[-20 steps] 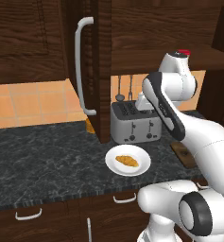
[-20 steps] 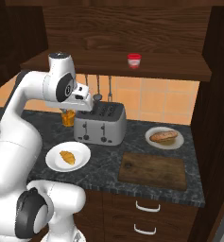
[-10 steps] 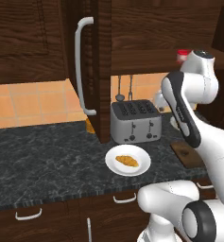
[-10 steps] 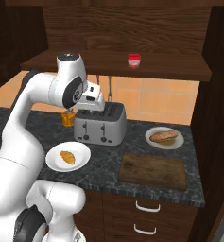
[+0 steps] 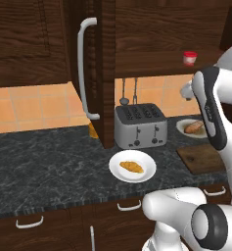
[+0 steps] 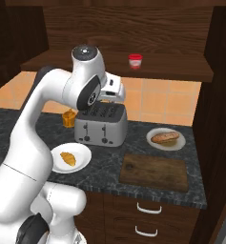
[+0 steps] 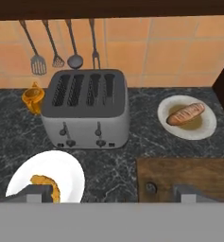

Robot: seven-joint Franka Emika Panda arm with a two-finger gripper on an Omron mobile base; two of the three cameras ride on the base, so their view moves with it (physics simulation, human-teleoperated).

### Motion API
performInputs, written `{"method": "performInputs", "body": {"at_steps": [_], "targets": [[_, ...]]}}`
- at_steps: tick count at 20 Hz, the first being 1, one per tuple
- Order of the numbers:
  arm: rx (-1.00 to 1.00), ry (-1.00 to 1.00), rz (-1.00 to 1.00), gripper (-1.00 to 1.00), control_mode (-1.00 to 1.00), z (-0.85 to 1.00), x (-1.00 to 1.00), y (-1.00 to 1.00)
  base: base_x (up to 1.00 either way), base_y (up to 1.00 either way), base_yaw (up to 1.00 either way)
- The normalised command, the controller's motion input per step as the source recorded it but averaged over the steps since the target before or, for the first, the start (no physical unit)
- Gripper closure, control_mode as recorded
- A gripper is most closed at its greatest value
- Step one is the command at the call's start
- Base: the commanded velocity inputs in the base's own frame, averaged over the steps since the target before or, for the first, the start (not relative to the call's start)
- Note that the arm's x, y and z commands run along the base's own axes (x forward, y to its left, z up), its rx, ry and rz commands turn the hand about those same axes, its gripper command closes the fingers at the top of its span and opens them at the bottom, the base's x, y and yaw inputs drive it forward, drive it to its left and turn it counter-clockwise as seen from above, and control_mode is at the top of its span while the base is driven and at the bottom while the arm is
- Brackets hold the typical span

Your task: From the different types of pastries on the counter, select a croissant and place it on the cutting board. Then retrieve a jar of jam from the cabinet and place it alongside the croissant on the cutting board.

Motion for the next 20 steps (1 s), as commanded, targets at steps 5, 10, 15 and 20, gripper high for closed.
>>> {"method": "performInputs", "body": {"at_steps": [5,10,15,20], "targets": [[0.00,-0.21,-0.09,-1.00,-1.00,0.44,0.06,-0.25,0.00,0.00,0.00],[0.00,-0.32,-0.09,-1.00,-1.00,0.65,0.08,-0.07,0.00,0.00,0.00],[0.00,-0.20,-0.04,-1.00,-1.00,0.28,0.10,-0.02,0.00,0.00,0.00],[0.00,0.01,0.00,-1.00,-1.00,0.09,0.37,-0.02,0.00,0.00,0.00]]}}
